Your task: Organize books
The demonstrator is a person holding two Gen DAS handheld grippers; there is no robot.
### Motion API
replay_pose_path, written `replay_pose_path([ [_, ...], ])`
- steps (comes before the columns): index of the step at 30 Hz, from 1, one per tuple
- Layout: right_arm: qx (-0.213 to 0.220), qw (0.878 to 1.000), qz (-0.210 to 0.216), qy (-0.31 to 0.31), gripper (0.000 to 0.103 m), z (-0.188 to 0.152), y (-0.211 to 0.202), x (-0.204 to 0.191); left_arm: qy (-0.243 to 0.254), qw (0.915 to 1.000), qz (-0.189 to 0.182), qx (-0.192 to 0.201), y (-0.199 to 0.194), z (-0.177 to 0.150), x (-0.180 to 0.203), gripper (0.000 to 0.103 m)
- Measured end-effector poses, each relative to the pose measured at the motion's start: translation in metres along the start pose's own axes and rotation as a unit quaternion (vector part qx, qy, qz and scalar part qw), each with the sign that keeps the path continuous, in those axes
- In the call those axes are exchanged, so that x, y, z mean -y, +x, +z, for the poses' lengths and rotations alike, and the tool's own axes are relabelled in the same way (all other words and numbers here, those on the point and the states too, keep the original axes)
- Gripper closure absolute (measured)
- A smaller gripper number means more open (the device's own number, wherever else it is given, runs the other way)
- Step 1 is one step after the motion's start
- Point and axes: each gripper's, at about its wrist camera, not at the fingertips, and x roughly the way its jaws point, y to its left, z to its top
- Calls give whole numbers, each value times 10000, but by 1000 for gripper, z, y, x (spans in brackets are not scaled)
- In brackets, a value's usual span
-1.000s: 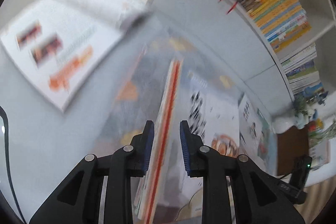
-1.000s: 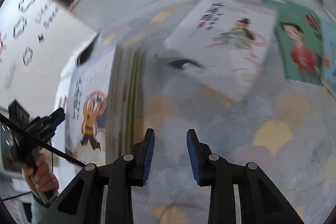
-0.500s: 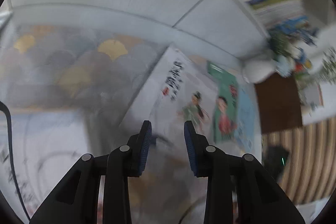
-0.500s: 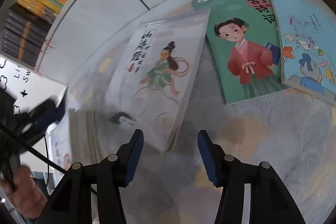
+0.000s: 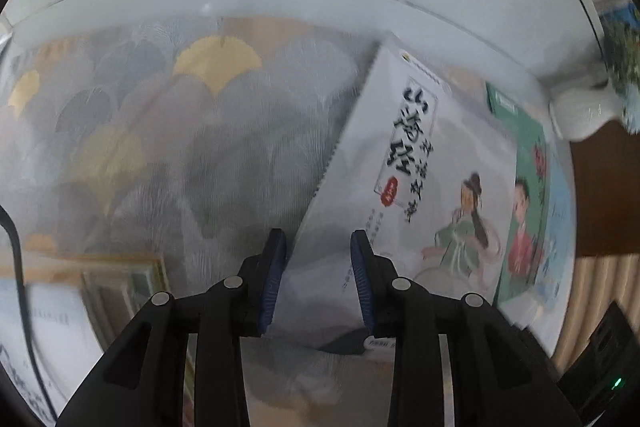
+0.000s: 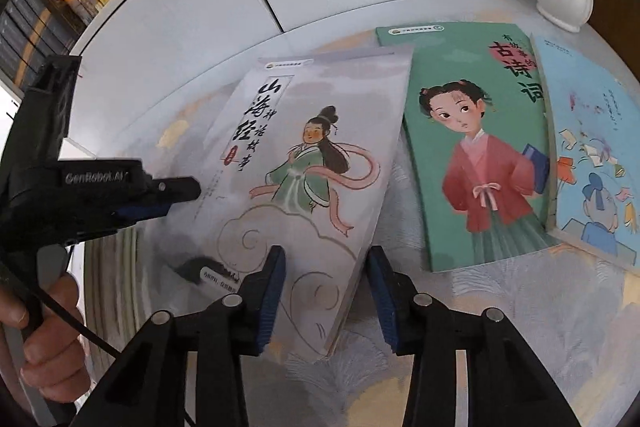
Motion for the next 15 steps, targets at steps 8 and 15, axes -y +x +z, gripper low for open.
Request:
replay_pose_path([
  [8, -325, 9985, 254, -373, 60, -41, -39, 21, 279, 9994, 6, -186, -22, -97, 10, 74],
  [15, -577, 9928, 1020, 266, 60, -107, -99, 82, 267, 9920, -939, -795, -24, -212, 21, 74],
])
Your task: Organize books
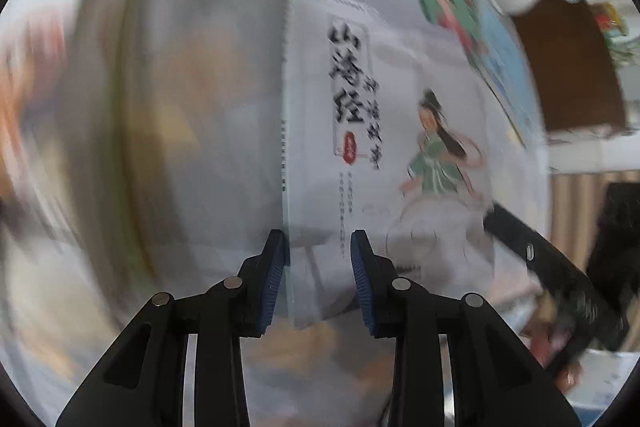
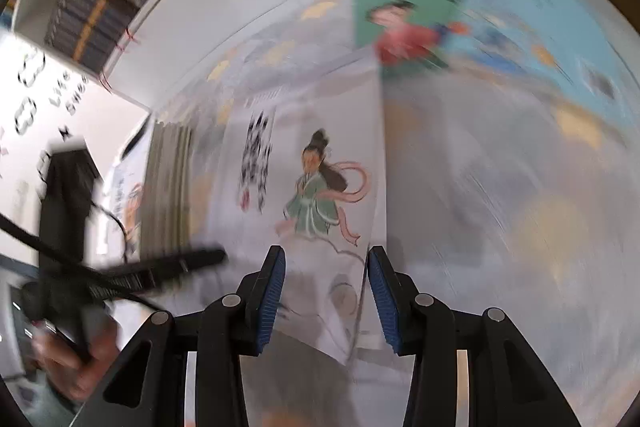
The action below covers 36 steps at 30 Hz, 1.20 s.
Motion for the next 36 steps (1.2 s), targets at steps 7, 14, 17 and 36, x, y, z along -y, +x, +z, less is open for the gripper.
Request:
replay_pose_path([
  [7, -149, 9973, -367, 624, 61, -44, -28, 60, -512, 9943, -938, -16, 16, -56, -6, 74],
  [14, -37, 9961, -882, -59, 63, -63, -27, 46, -666, 9945, -733, 347, 13, -75, 6, 74],
  [17, -90, 9945, -994, -328, 64, -70, -22, 39, -802, 9931, -696, 503, 14, -76, 10, 74],
  [36, -824, 9962, 271, -95, 65, -67, -34, 79, -1609, 9743, -1041, 1184, 26, -82, 37, 92],
])
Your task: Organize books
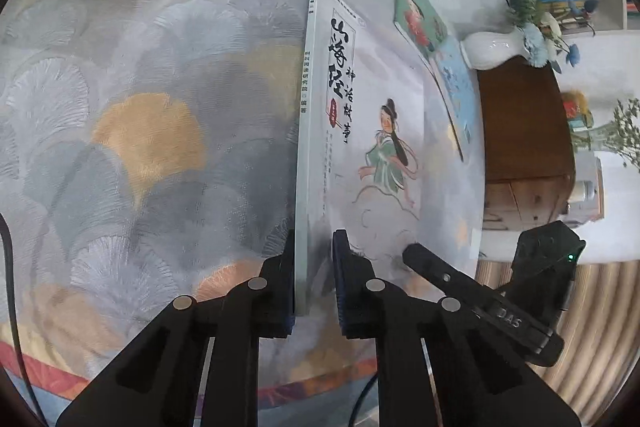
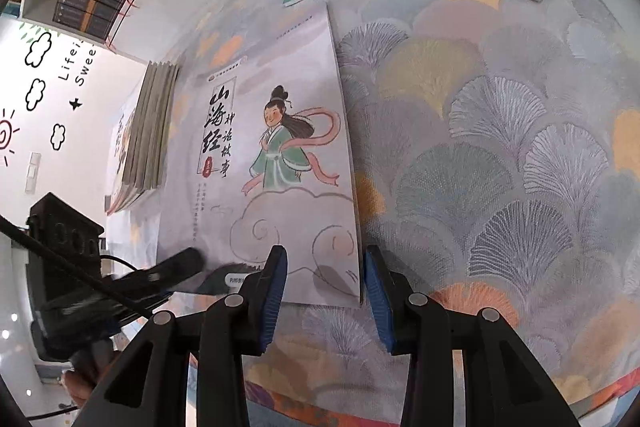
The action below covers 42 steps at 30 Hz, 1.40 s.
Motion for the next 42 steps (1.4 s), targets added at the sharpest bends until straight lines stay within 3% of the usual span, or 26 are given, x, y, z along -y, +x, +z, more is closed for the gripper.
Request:
replay_pose_path([
  [4, -411, 9968, 619, 297, 53, 8, -4, 22, -845, 9925, -809, -341, 8, 4, -20, 92],
  [7, -496, 9937, 868, 509, 53, 12, -8, 38, -1193, 9830, -1326, -423, 11, 1, -19, 92],
  [11, -595, 9853, 1347, 860, 52, 10, -8, 56, -1614, 9616, -2118, -672, 20, 5, -7, 92],
  [19, -593, 9512, 2533, 1659, 48, 17, 14, 79, -1718, 9516, -2433, -764, 10, 5, -1, 92],
  [21, -401, 9475, 2617, 1794, 61, 21, 18, 78, -1624, 9575, -2260, -754, 7, 4, 0, 92],
  [22, -219, 9502, 2519, 1822, 74, 23, 17, 75, -1545, 9628, -2090, -739, 6, 4, 1, 92],
  [23, -96, 9536, 2433, 1769, 78, 24, 16, 71, -1459, 9675, -1930, -732, 6, 3, 1, 92],
  [28, 51, 9821, 1648, 908, 82, 25, 0, 44, -1035, 9819, -1412, -718, 9, 7, 3, 91],
  [32, 279, 9968, 735, -144, 82, 21, -15, 1, -86, 9980, -505, -361, -4, 8, 24, 91],
  [36, 555, 9915, -249, -1147, 82, 4, -19, -43, 858, 9959, -271, -36, -25, 8, 51, 91],
  [38, 620, 9888, -410, -1294, 82, -3, -19, -55, 1178, 9925, -335, 52, -37, 8, 57, 91],
  [42, 842, 9862, -357, -1381, 82, -15, -35, -66, 1307, 9882, -797, 48, -58, 12, 53, 88],
])
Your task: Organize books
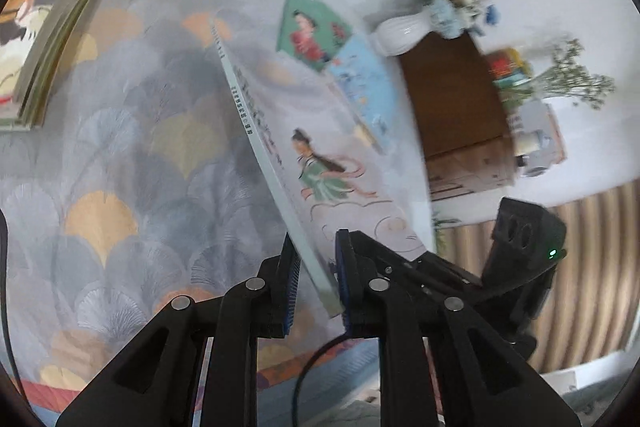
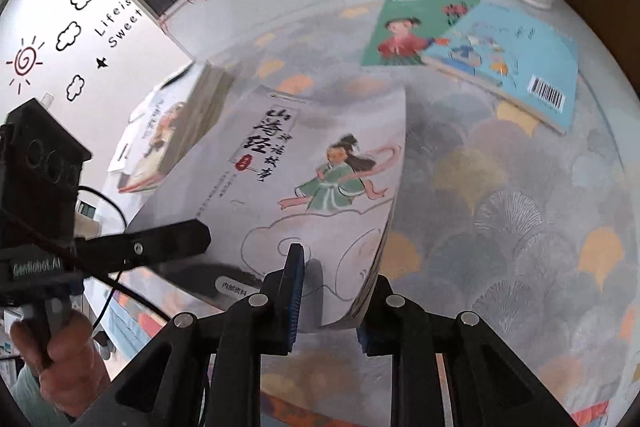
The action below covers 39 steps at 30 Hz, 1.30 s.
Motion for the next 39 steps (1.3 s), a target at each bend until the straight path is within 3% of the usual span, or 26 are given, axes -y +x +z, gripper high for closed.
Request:
replay_pose_path([
  [8, 568, 9963, -455, -465, 81, 17, -35, -51, 287, 9981, -447, 321, -51, 19, 3, 86],
  [14, 899, 9934, -165, -691, 80, 47, -33, -109, 124, 9946, -502, 894, -118, 35, -30, 85],
  [20, 666, 9929, 287, -940, 80, 70, 26, -178, -268, 9910, -12, 1313, -172, 43, -97, 85],
  [25, 358, 9948, 313, -898, 78, 80, 89, -223, -579, 9907, 221, 1211, -187, 55, -152, 87],
  [31, -215, 9982, 390, -395, 78, 99, 134, -232, -1273, 9847, -73, 1189, -189, 70, -204, 87],
  [39, -455, 9982, 114, -376, 78, 115, 166, -246, -1401, 9826, 326, 1175, -190, 80, -224, 87],
])
